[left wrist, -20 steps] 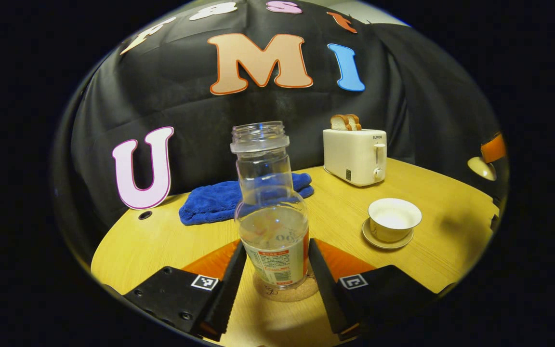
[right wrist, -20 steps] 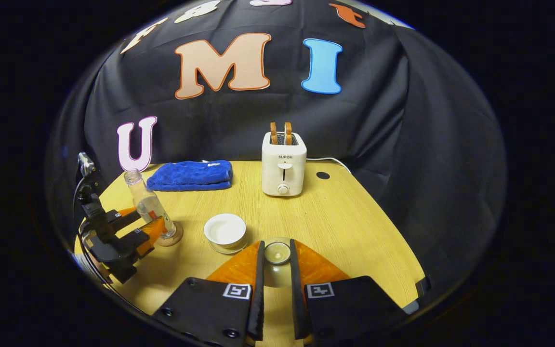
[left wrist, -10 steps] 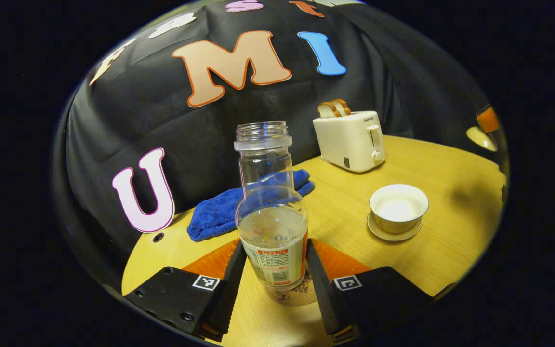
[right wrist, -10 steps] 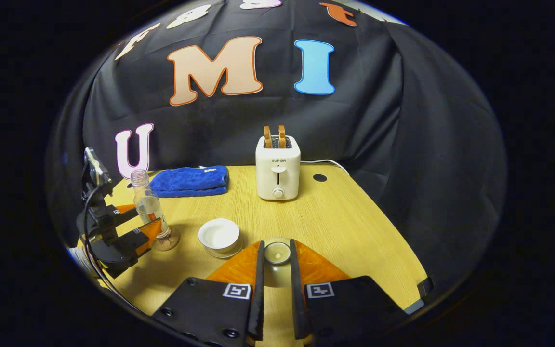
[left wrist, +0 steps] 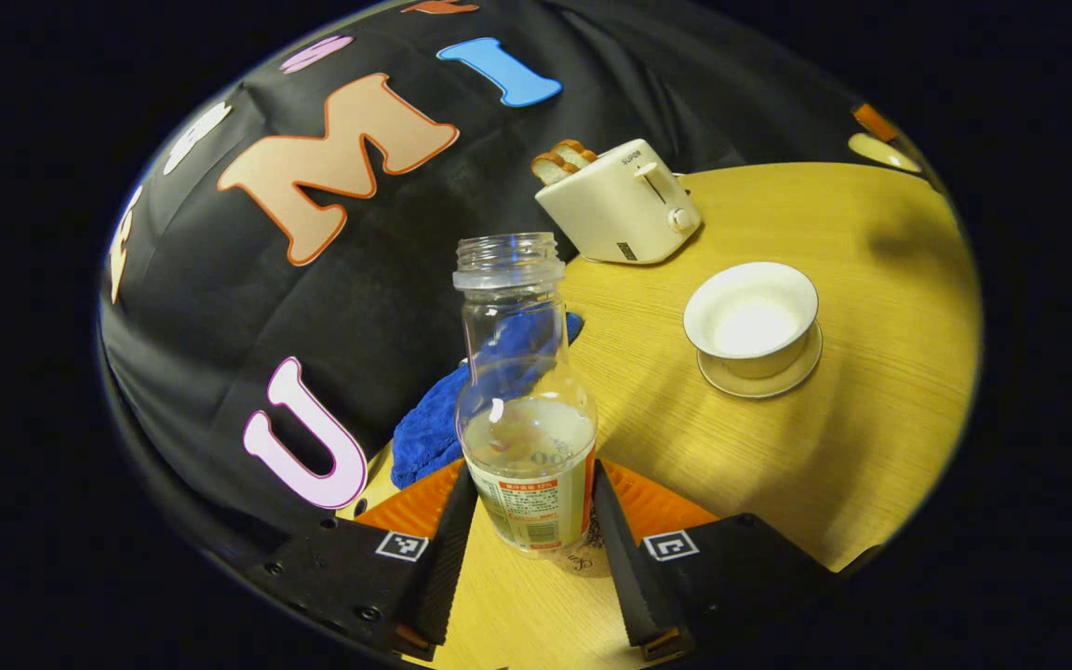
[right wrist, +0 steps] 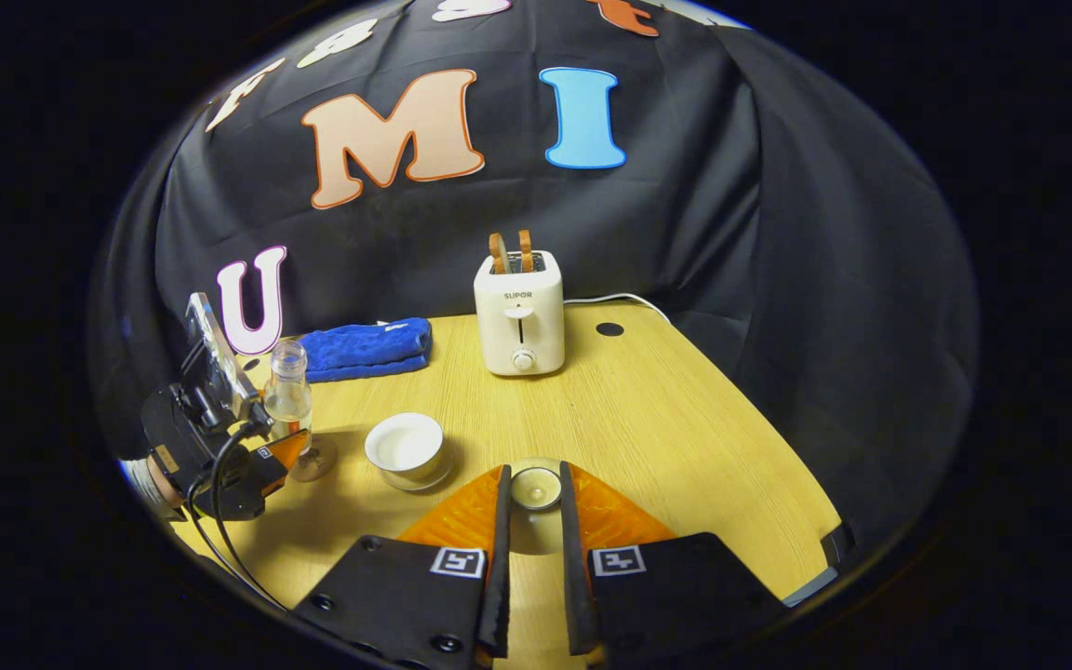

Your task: Open the teacup lid with one hand, grasp the water bottle and pour water into the teacup with the other hand; after pouring, place the water bottle on the coaster and then close the teacup lid.

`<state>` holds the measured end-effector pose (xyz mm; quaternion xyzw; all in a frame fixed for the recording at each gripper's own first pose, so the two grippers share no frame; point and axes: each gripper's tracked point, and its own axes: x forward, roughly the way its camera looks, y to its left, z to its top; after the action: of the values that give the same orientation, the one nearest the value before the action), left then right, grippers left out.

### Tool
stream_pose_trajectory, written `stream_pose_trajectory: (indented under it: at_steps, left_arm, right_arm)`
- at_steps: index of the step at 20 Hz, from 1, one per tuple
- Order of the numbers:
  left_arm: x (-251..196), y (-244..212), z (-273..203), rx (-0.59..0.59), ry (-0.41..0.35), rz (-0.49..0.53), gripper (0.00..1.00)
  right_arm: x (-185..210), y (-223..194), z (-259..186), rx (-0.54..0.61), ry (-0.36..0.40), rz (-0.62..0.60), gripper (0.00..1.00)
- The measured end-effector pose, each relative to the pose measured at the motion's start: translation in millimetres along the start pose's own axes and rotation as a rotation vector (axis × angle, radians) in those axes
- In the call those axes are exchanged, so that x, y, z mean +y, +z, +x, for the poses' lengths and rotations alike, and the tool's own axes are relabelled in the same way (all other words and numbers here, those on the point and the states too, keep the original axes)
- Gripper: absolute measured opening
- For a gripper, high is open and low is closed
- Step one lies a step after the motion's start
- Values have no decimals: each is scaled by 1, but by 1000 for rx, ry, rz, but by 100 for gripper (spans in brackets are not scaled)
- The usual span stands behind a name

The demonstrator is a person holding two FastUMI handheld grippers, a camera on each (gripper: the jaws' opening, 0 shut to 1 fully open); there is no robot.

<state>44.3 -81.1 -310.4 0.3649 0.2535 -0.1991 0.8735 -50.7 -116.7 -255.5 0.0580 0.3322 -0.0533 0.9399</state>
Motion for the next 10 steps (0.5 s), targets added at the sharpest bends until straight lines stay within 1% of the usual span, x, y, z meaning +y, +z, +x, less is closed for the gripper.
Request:
stream_pose_trajectory:
  at_steps: [2, 3, 5, 7, 10]
  left_arm:
    - [0, 0, 0, 15, 1, 51, 68]
    - [1, 0, -1, 18, 2, 79, 69]
    - [4, 4, -1, 22, 5, 144, 69]
    - [5, 6, -3, 28, 4, 196, 68]
    - [6, 7, -2, 56, -7, 280, 68]
  right_arm:
    - [-4, 0, 2, -2, 1, 8, 28]
    - [-8, 2, 3, -9, 0, 2, 26]
    - [-11, 2, 4, -17, 3, -15, 29]
    - [-10, 2, 5, -19, 12, -16, 26]
    - [-11, -2, 9, -16, 28, -7, 26]
